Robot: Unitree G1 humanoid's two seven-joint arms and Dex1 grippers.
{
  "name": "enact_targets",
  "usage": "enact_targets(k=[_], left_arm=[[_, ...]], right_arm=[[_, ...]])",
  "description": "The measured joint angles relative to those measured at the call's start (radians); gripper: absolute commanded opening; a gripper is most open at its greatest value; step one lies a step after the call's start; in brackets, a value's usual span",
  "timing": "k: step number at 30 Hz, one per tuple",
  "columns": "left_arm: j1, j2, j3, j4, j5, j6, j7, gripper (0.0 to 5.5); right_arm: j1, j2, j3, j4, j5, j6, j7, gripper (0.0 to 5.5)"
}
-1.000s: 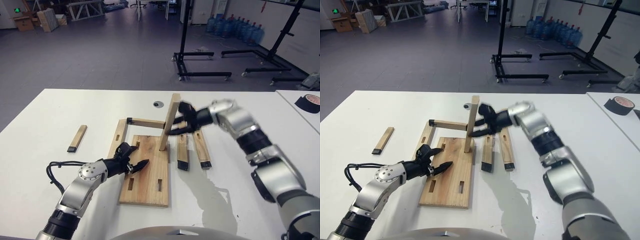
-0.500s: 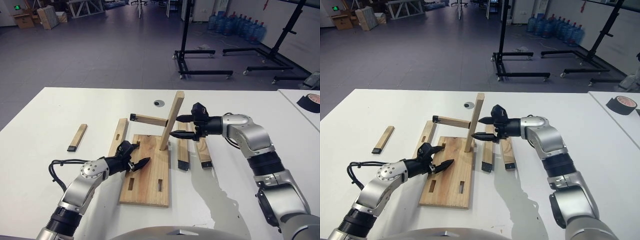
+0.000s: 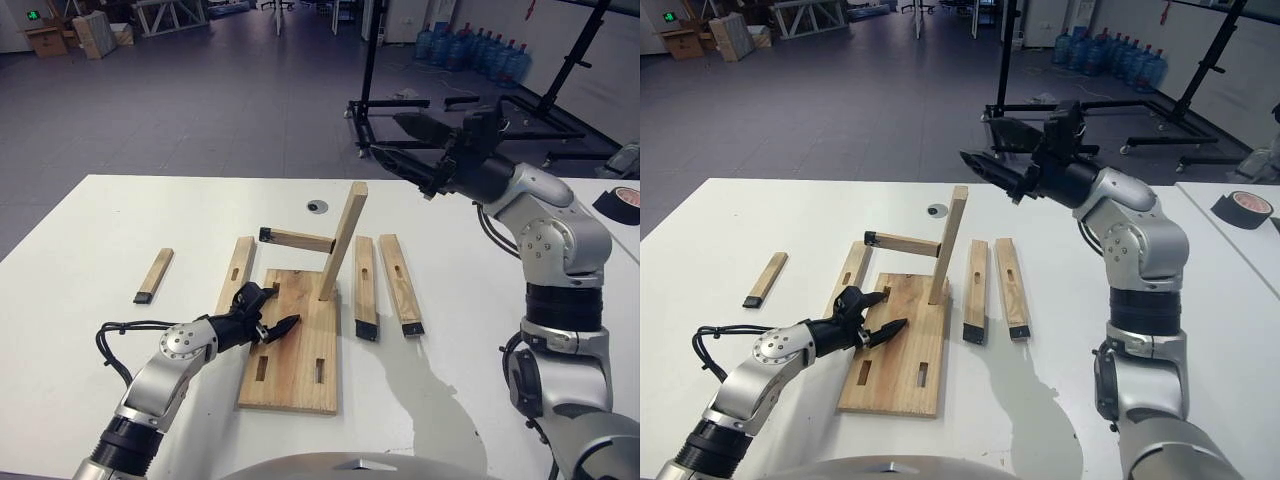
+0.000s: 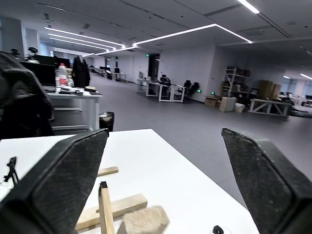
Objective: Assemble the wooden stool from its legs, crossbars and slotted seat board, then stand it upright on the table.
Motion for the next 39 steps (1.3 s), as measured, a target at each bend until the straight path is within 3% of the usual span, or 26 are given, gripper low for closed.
enact_targets(k=[4,8,15,19,24,28,33,39], left_arm=[[0.001,0.001,-0.003,0.0,0.001,0.0,-0.001,3.87],[0.0,0.003,-0.005,0.005,0.009,0.001,-0.001,3.87],[0.002,0.003,-0.006,0.01,0.013,0.001,0.005,3.87],[0.001,0.001,-0.004,0.008,0.013,-0.004,0.003,3.87],[0.011,-0.006,0.0,0.0,0.013,-0.005,0.017,3.87],[0.039,-0.022,0.025,-0.034,-0.018,0.018,0.038,3.87],[0.096,-0.047,0.093,-0.111,-0.084,0.097,0.077,3.87],[0.089,-0.09,0.196,-0.165,-0.11,0.166,0.196,3.87]], right_arm=[[0.116,0.03,0.178,0.0,-0.098,-0.072,0.011,4.27],[0.139,0.003,0.229,-0.015,-0.153,-0.143,0.022,4.27],[0.136,0.013,0.227,0.01,-0.173,-0.188,-0.009,4.27],[0.109,0.049,0.138,0.039,-0.176,-0.192,-0.142,4.27],[0.054,0.041,-0.04,0.013,-0.073,-0.083,-0.295,4.27],[0.147,0.084,-0.094,0.002,-0.185,0.06,-0.617,4.27],[0.498,0.224,0.006,-0.189,-0.272,0.276,-0.836,4.27],[0.612,0.288,0.064,-0.285,-0.311,0.394,-0.908,4.27]])
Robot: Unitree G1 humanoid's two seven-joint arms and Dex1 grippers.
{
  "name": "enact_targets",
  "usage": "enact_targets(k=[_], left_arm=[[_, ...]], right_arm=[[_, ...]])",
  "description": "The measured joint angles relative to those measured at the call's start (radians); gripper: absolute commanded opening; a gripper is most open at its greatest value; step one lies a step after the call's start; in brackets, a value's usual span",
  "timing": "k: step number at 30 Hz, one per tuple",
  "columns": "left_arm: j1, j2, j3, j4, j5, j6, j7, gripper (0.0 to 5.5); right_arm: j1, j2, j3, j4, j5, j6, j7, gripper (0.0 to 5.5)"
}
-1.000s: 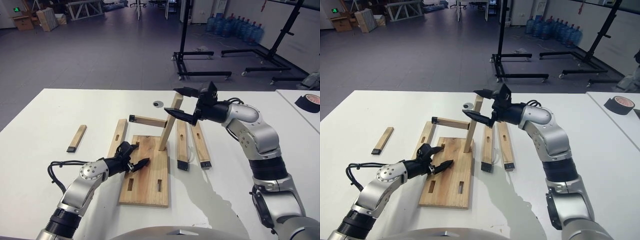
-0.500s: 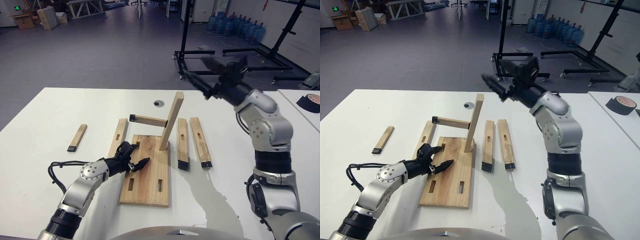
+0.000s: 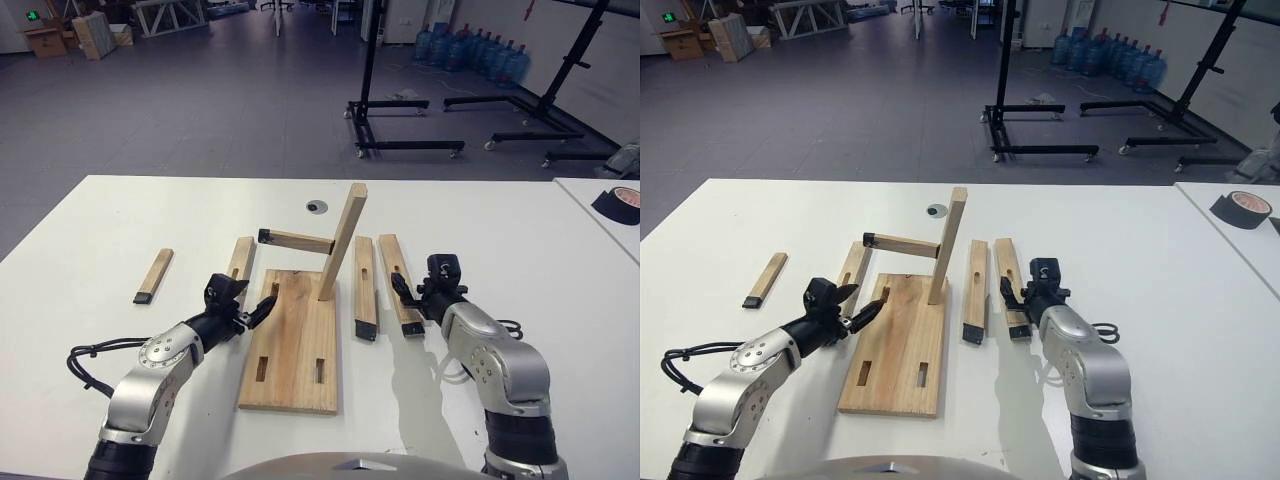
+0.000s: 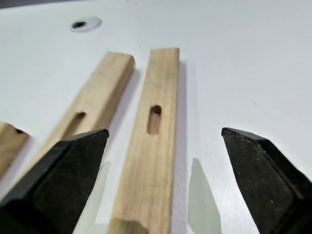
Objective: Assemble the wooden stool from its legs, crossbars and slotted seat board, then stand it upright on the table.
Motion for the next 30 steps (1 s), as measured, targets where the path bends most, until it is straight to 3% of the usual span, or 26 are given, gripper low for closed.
enact_targets(k=[6,15,20,25,30], left_arm=[[-0.018,-0.012,0.0,-0.011,0.002,0.016,0.033,3.87],[-0.021,-0.02,-0.01,-0.011,0.036,0.015,0.052,3.87],[-0.027,-0.043,0.009,0.03,0.077,-0.075,0.099,3.87],[-0.032,-0.074,0.085,0.044,-0.05,-0.092,0.036,3.87],[-0.011,-0.085,0.189,-0.098,-0.461,-0.012,-0.161,3.87]], right_arm=[[0.016,0.038,0.009,0.041,-0.017,0.067,-0.009,4.27],[-0.005,0.032,-0.009,0.068,-0.027,0.09,0.014,2.57],[0.011,-0.076,0.103,0.093,-0.088,-0.019,0.118,2.04],[-0.087,-0.107,-0.038,0.237,-0.047,-0.178,0.2,2.04],[-0.319,-0.214,-0.28,0.325,0.129,-0.337,0.348,2.04]])
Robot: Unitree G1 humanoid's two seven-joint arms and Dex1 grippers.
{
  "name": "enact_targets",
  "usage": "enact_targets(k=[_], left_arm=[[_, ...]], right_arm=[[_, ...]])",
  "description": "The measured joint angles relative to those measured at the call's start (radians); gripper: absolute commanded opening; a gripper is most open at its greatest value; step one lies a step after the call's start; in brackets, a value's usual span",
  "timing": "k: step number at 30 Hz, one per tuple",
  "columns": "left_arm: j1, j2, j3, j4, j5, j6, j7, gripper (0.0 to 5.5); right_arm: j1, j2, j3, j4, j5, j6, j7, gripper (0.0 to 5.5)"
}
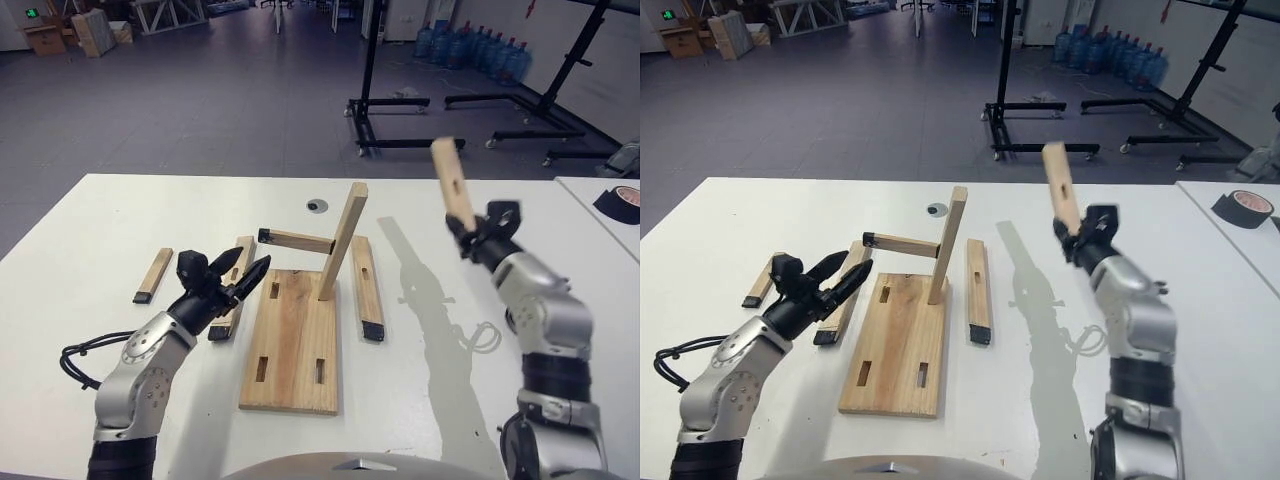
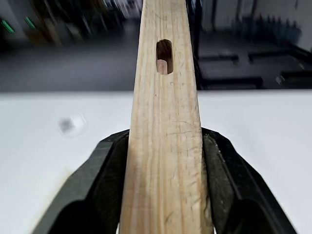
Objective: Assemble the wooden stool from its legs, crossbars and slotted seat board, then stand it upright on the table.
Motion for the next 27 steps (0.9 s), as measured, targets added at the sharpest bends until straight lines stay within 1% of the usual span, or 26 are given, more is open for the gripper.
enact_targets(k=[2,3,4,6,7,8,10,13,15,20,23,25,27], left_arm=[[0.009,0.016,0.029,-0.075,-0.209,0.073,-0.05,3.87],[0.01,0.022,0.037,-0.095,-0.276,0.096,-0.064,3.87],[0.01,0.036,0.041,-0.122,-0.366,0.131,-0.082,3.87],[0.012,0.073,0.041,-0.157,-0.459,0.177,-0.108,3.87],[0.013,0.085,0.039,-0.16,-0.483,0.192,-0.112,3.87],[0.012,0.098,0.036,-0.165,-0.513,0.208,-0.113,3.87],[0.005,0.108,0.024,-0.18,-0.538,0.22,-0.108,3.87],[-0.028,0.108,0.006,-0.197,-0.542,0.216,-0.089,3.87],[-0.032,0.108,0.0,-0.227,-0.546,0.212,-0.088,3.87],[-0.049,0.124,-0.018,-0.254,-0.548,0.211,-0.072,3.87],[-0.051,0.125,-0.028,-0.256,-0.543,0.196,-0.07,3.87],[-0.051,0.125,-0.028,-0.259,-0.543,0.186,-0.07,3.63],[-0.05,0.125,-0.028,-0.259,-0.543,0.181,-0.07,3.21]], right_arm=[[-0.018,-0.005,-0.042,-0.081,0.177,0.024,0.121,2.04],[-0.017,-0.007,-0.045,-0.126,0.254,0.051,0.173,2.04],[-0.01,-0.015,-0.045,-0.207,0.372,0.094,0.249,2.04],[0.046,-0.05,-0.011,-0.369,0.545,0.153,0.371,2.04],[0.083,-0.064,0.024,-0.426,0.58,0.17,0.412,2.04],[0.138,-0.077,0.088,-0.488,0.603,0.194,0.463,2.04],[0.193,-0.096,0.163,-0.535,0.639,0.221,0.51,2.04],[0.203,-0.113,0.257,-0.542,0.605,0.216,0.536,2.04],[0.204,-0.115,0.299,-0.539,0.585,0.204,0.542,2.04],[0.219,-0.114,0.349,-0.511,0.604,0.207,0.557,2.04],[0.224,-0.103,0.356,-0.478,0.665,0.233,0.551,2.04],[0.231,-0.097,0.358,-0.468,0.696,0.246,0.543,2.04],[0.24,-0.096,0.364,-0.465,0.714,0.248,0.543,2.04]])
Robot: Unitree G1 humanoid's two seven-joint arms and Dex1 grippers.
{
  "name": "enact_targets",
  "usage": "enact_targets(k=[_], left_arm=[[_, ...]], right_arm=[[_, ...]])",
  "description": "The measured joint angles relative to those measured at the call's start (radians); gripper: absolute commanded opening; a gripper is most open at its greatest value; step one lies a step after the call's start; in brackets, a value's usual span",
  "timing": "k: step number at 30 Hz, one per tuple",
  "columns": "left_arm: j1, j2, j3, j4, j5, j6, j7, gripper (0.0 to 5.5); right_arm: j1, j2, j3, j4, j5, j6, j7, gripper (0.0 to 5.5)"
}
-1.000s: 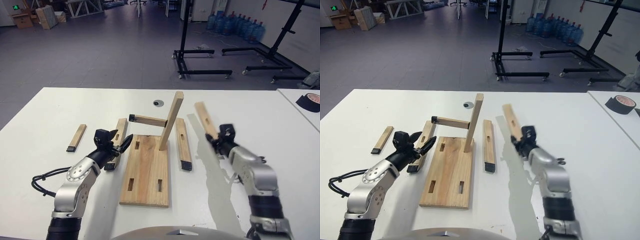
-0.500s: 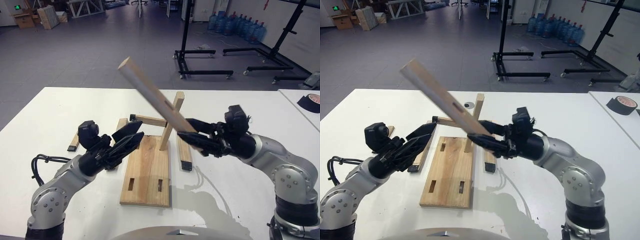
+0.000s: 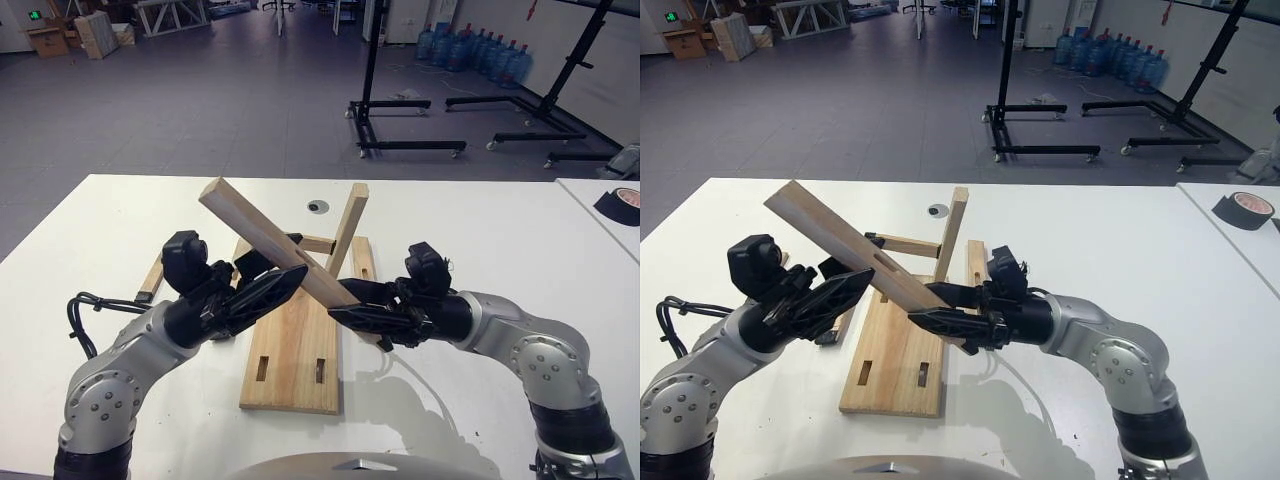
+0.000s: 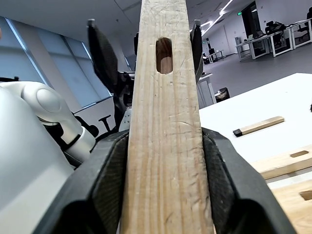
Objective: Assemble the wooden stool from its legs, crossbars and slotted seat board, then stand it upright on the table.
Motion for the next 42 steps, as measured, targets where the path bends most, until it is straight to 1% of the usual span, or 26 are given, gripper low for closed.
enact_targets(k=[6,9,16,17,19,22,25,27,32,35,38,42], left_arm=[[0.0,0.003,-0.001,0.0,0.0,-0.009,-0.009,2.48],[0.001,0.007,0.003,0.001,-0.002,-0.011,-0.011,2.01],[0.001,0.009,0.003,0.022,0.001,-0.015,-0.029,2.01],[0.001,0.009,0.003,0.026,0.004,-0.015,-0.033,2.01],[0.001,0.008,0.006,0.034,0.011,-0.026,-0.036,2.01],[0.0,0.009,0.03,0.045,0.025,-0.05,-0.047,2.01],[-0.016,0.044,0.09,0.092,0.041,-0.07,-0.07,2.01],[-0.04,0.083,0.149,0.132,0.063,-0.088,-0.082,2.01],[-0.022,0.174,0.234,0.164,0.126,-0.094,-0.1,2.01],[0.03,0.215,0.241,0.155,0.142,-0.072,-0.121,2.01],[0.041,0.255,0.243,0.151,0.154,-0.051,-0.129,2.01],[0.066,0.28,0.243,0.138,0.156,-0.037,-0.129,2.01]], right_arm=[[0.016,0.001,0.009,-0.004,0.02,-0.005,0.005,2.04],[0.017,0.001,0.01,-0.007,0.02,-0.01,0.012,2.04],[0.019,0.0,0.023,-0.009,-0.036,-0.062,0.039,2.04],[0.019,-0.002,0.027,-0.008,-0.045,-0.071,0.043,2.4],[0.019,-0.016,0.031,-0.004,-0.074,-0.08,0.051,2.71],[0.023,-0.072,0.044,0.011,-0.112,-0.074,0.072,3.27],[0.062,-0.161,0.119,0.029,-0.263,-0.12,0.136,3.78],[0.08,-0.186,0.172,0.072,-0.394,-0.189,0.142,3.99],[0.078,-0.153,0.287,0.128,-0.651,-0.334,0.051,4.0],[0.094,-0.12,0.362,0.104,-0.782,-0.395,-0.027,4.0],[0.118,-0.112,0.418,0.066,-0.874,-0.413,-0.078,4.0],[0.124,-0.12,0.489,0.042,-0.98,-0.414,-0.097,4.0]])
